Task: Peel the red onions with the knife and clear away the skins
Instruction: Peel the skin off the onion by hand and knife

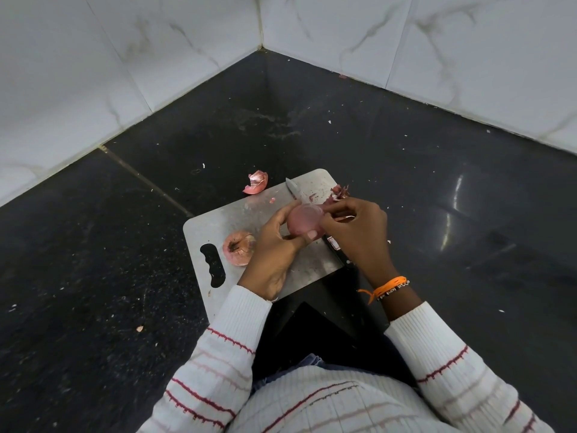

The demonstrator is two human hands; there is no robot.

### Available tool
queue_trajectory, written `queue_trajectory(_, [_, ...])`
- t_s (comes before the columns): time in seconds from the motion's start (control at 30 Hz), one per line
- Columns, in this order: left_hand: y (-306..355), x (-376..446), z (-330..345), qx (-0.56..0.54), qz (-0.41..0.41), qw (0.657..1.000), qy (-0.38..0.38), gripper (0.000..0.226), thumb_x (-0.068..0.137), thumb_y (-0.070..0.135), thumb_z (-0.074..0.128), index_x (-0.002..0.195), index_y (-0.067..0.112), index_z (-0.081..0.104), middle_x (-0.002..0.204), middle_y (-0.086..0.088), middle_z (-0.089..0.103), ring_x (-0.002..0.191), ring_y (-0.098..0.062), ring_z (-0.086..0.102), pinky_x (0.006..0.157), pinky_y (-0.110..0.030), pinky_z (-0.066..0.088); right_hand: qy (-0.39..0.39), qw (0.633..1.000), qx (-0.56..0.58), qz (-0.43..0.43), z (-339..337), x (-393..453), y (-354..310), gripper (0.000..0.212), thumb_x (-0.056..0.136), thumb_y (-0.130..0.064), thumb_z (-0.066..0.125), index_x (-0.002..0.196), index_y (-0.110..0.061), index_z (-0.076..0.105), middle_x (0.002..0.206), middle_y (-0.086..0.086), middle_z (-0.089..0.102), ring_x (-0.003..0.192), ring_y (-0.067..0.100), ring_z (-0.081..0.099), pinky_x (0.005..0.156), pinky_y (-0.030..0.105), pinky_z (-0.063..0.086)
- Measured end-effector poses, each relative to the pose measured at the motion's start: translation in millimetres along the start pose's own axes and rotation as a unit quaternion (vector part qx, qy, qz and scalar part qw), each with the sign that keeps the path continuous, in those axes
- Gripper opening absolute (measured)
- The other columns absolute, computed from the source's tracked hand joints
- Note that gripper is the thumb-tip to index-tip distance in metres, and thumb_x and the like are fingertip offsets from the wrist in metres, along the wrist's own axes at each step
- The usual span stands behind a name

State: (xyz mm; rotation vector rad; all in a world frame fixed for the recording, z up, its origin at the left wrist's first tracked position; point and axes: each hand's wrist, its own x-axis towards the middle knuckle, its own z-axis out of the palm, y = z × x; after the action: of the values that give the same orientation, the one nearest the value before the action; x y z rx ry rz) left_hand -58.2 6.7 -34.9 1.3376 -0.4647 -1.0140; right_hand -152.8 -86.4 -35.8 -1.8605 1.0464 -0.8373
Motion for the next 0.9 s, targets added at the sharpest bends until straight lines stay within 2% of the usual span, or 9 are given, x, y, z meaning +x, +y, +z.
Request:
queue_trajectory(0.1, [0,0,0,-0.006,-0.002,1.000,-0.002,0.055,0.077,-0.007,0.065,0.127,0.012,0.052,0.126,-0.008,0.058,0.115,-0.018,0.058,0.095,-0.029,0.050,-0.007,1.000,0.021,0.020,-3,1,5,0.014,0.076,-0.004,0.067,0.082,-0.014,0.074,0.077,-0.005,0.068,0.069,0.005,0.065,0.066,0.015,0.055])
queue_trajectory(0.23, [1,1,1,-0.030,-0.001,1.000,0.009,0.053,0.079,-0.009,0.063,0.124,0.016,0.052,0.121,-0.004,0.059,0.109,-0.015,0.060,0.090,-0.025,0.052,-0.014,0.976,0.180,0.125,-3,0,4,0.022,0.088,-0.003,0.053,0.076,-0.016,0.067,0.080,0.005,0.070,0.073,0.020,0.069,0.065,0.027,0.057])
queue_trajectory(0.33, [0,2,-1,-0.034,-0.006,0.999,0.013,0.053,0.078,-0.006,0.065,0.124,0.018,0.053,0.120,-0.003,0.059,0.109,-0.017,0.060,0.084,-0.022,0.054,-0.024,0.987,0.125,0.099,3,-1,4,0.015,0.091,-0.017,0.053,0.082,-0.012,0.063,0.085,0.008,0.068,0.076,0.023,0.068,0.066,0.039,0.058])
queue_trajectory(0.43, [0,1,2,-0.020,-0.012,1.000,0.019,0.053,0.077,0.000,0.069,0.124,0.019,0.054,0.120,0.000,0.059,0.110,-0.014,0.059,0.087,-0.024,0.053,-0.034,0.996,0.060,0.064,10,-4,4,0.011,0.089,-0.022,0.057,0.082,-0.013,0.058,0.088,0.007,0.065,0.081,0.026,0.065,0.071,0.049,0.055])
queue_trajectory(0.5, [1,0,6,-0.004,-0.011,0.999,0.041,0.052,0.077,0.004,0.070,0.124,0.018,0.053,0.119,0.001,0.059,0.109,-0.012,0.058,0.090,-0.024,0.052,-0.022,0.998,0.043,0.034,13,-5,3,0.009,0.090,-0.017,0.056,0.082,-0.013,0.057,0.086,0.004,0.062,0.080,0.026,0.063,0.071,0.047,0.054])
queue_trajectory(0.57, [1,-2,8,0.001,-0.008,0.998,0.056,0.051,0.078,0.004,0.070,0.125,0.017,0.053,0.117,0.001,0.060,0.108,-0.011,0.058,0.089,-0.023,0.052,-0.019,1.000,0.010,0.002,14,-5,1,0.007,0.090,-0.012,0.054,0.085,-0.009,0.058,0.085,0.002,0.059,0.080,0.023,0.059,0.071,0.036,0.051])
queue_trajectory(0.67, [3,-2,7,-0.008,-0.014,0.999,0.050,0.045,0.080,0.004,0.067,0.121,0.017,0.054,0.115,0.002,0.060,0.106,-0.010,0.059,0.089,-0.023,0.052,-0.020,0.999,-0.035,-0.007,14,-4,5,0.011,0.092,-0.010,0.050,0.090,-0.002,0.057,0.088,0.004,0.055,0.082,0.017,0.051,0.065,0.020,0.038])
queue_trajectory(0.8, [8,-2,5,-0.064,-0.022,0.997,0.021,0.037,0.082,-0.002,0.062,0.106,0.026,0.055,0.113,0.000,0.062,0.109,-0.015,0.060,0.093,-0.027,0.050,-0.018,0.999,-0.039,0.008,11,-2,17,0.003,0.087,-0.007,0.057,0.084,-0.007,0.057,0.088,0.005,0.057,0.079,0.014,0.051,0.063,0.017,0.038])
queue_trajectory(0.9, [10,-2,2,-0.111,-0.021,0.994,0.012,0.036,0.082,-0.007,0.058,0.101,0.025,0.055,0.104,0.002,0.064,0.099,-0.011,0.064,0.088,-0.021,0.052,-0.011,0.999,-0.034,0.015,9,-1,21,0.012,0.082,-0.002,0.063,0.080,-0.012,0.058,0.085,0.003,0.061,0.076,0.015,0.056,0.063,0.017,0.042])
